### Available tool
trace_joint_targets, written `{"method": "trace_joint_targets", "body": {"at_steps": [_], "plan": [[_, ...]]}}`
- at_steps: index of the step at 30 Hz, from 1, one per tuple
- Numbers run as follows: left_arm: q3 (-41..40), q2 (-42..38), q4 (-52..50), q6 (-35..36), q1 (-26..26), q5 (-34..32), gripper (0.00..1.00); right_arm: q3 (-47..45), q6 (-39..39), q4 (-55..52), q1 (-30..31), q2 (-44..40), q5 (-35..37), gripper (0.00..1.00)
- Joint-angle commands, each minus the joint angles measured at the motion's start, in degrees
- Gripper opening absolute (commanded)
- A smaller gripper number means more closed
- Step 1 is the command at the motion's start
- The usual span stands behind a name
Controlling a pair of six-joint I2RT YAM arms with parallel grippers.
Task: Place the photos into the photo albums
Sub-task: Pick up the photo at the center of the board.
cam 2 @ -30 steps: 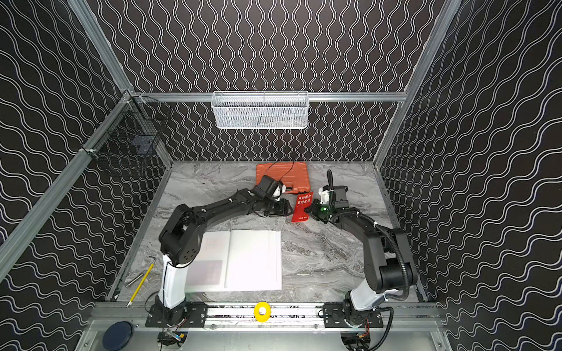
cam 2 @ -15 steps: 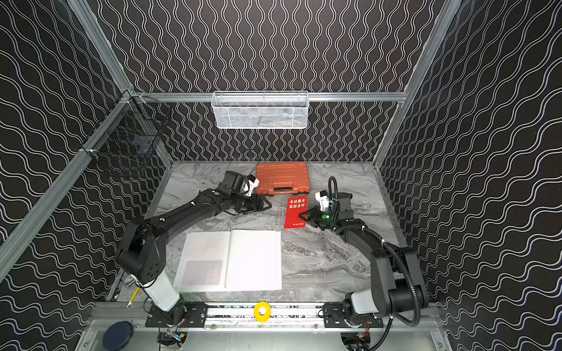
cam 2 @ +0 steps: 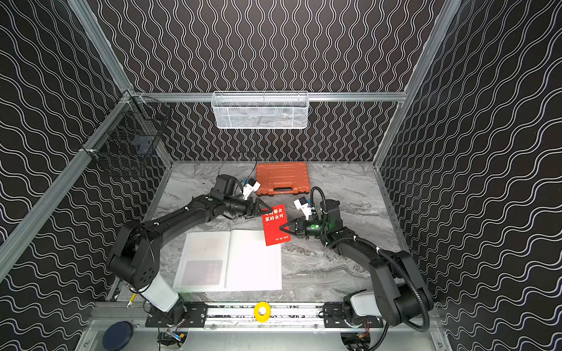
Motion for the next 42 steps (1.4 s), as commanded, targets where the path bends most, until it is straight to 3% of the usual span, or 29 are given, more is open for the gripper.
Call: {"method": "trace_joint_targets", "body": {"at_steps": [1, 16, 22, 36, 42], "plan": [[-0.28, 0.05, 1.59, 0.28, 0.07, 3.74, 0.67, -0.32, 3.10, 7.55, 0.92, 1.46, -2.67, 0.00], [-0.29, 1.27, 1.98, 0.12, 0.15, 7.74, 0.51, 1.53, 4.17, 12.09, 2.95, 5.70, -4.80, 0.00], [-0.51, 0.94, 2.02, 0.10, 0.18, 8.83, 0.39, 2.31, 3.96, 12.40, 3.14, 7.67, -4.88, 0.00], [-2.21, 0.01, 1.30, 0.11, 0.68, 8.08, 0.00, 4.34, 4.23, 12.52, 2.82, 9.23, -4.83, 0.00], [-5.65, -0.77, 10.62, -7.76, 2.85, 8.85, 0.00, 3.48, 6.65, 14.28, 2.26, 8.95, -3.52, 0.40]]}}
